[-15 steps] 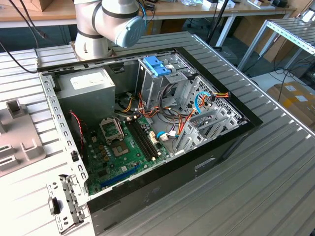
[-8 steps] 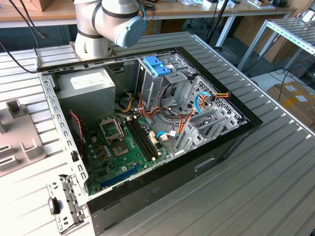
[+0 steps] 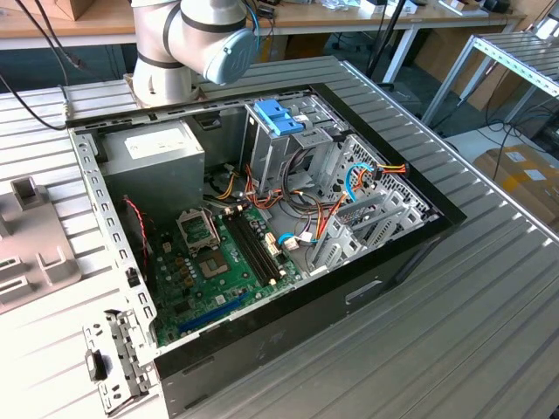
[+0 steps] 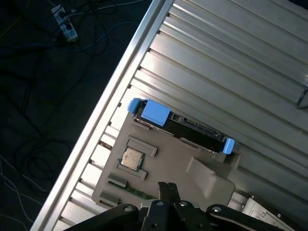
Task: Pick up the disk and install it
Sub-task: 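Pick up the disk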
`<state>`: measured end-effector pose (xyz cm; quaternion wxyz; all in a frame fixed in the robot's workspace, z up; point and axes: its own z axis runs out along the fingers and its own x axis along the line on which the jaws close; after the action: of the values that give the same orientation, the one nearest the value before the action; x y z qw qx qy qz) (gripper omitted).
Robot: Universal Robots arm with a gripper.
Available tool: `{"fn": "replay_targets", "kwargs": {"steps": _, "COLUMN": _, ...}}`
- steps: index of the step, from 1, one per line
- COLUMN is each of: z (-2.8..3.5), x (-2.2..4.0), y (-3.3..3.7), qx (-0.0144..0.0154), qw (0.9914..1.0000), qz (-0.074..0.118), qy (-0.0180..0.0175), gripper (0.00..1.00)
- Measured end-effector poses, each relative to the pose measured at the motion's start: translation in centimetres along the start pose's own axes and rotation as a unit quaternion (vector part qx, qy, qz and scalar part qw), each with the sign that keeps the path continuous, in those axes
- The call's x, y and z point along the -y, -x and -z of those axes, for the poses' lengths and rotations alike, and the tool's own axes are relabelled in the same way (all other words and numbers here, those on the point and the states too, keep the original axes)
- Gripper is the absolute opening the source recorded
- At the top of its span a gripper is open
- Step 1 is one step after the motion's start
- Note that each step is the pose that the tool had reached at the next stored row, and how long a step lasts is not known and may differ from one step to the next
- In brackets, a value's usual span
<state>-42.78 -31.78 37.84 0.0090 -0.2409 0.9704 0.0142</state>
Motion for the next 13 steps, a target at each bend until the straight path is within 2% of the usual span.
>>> {"fn": "replay_targets", "kwargs": {"steps": 10, "z": -0.01, "x": -0.01, "y": 0.01, "qx": -0.0007, "qw": 0.99949, "qz": 0.032, "qy": 0.0008, "gripper": 0.11}}
{"fn": "replay_targets", "kwargs": {"steps": 12, "z": -0.01, "x": -0.02, "y": 0.01, "qx": -0.0009, "qw": 0.99924, "qz": 0.039, "qy": 0.0009, "gripper": 0.11}}
{"fn": "replay_targets", "kwargs": {"steps": 13, "z": -0.01, "x": -0.02, "y": 0.01, "qx": -0.0012, "qw": 0.9988, "qz": 0.049, "qy": 0.0012, "gripper": 0.11}}
